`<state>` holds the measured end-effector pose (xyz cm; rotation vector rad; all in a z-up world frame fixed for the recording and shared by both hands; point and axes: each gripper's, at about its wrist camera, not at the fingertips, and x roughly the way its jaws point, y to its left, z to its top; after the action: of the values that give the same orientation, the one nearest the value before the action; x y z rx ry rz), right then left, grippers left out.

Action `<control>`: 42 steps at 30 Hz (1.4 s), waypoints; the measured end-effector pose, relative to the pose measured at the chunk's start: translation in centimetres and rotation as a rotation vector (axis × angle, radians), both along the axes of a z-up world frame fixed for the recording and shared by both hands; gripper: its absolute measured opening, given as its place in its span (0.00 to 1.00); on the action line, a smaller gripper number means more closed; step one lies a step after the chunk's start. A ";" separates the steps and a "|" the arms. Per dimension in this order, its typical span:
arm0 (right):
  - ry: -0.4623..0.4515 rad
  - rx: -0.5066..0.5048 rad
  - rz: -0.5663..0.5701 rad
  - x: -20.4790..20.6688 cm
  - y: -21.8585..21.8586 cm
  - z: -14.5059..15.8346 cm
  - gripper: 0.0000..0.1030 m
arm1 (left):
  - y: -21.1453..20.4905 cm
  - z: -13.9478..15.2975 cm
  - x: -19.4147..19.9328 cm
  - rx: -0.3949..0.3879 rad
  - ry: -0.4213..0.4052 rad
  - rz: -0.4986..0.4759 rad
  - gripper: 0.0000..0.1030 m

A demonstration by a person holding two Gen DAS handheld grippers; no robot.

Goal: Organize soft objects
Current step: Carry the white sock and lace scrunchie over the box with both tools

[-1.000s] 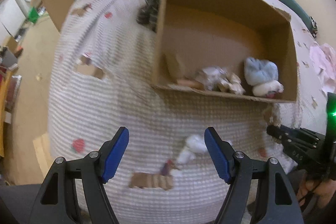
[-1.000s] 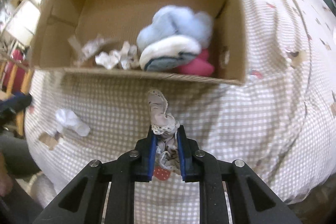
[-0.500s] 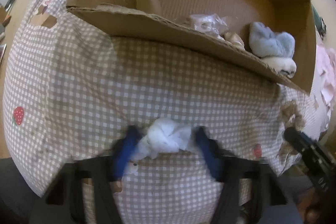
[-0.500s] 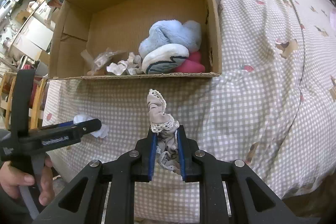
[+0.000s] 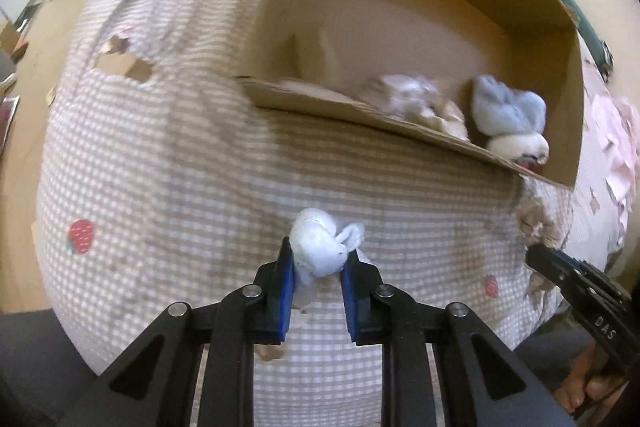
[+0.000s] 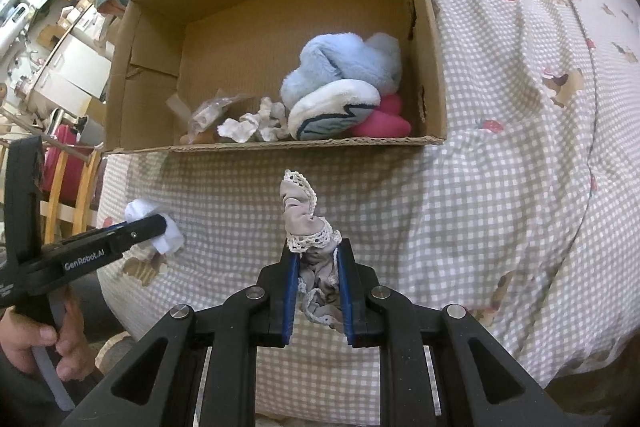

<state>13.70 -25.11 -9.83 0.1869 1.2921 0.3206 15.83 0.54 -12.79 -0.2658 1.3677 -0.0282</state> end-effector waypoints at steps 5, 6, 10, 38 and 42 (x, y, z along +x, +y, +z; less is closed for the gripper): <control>-0.009 0.031 0.021 0.0 1.1 0.6 0.19 | 1.3 0.5 -0.9 0.024 -0.015 0.004 0.18; -0.010 0.033 0.028 0.1 1.6 0.7 0.19 | 1.8 0.9 -1.2 0.026 -0.023 0.004 0.18; -0.040 0.053 0.060 0.0 3.2 1.7 0.19 | 2.8 4.2 -2.2 0.067 -0.080 -0.051 0.18; -0.254 0.159 -0.066 6.2 2.8 5.4 0.19 | -1.2 8.3 7.3 0.163 -0.388 -0.118 0.19; -0.260 0.154 -0.046 6.7 3.4 5.0 0.19 | -0.9 7.8 7.5 0.135 -0.386 -0.078 0.19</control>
<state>20.38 -21.75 -4.78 0.2953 1.0051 0.3927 23.36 -0.40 -5.02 -0.0867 0.9905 -0.0494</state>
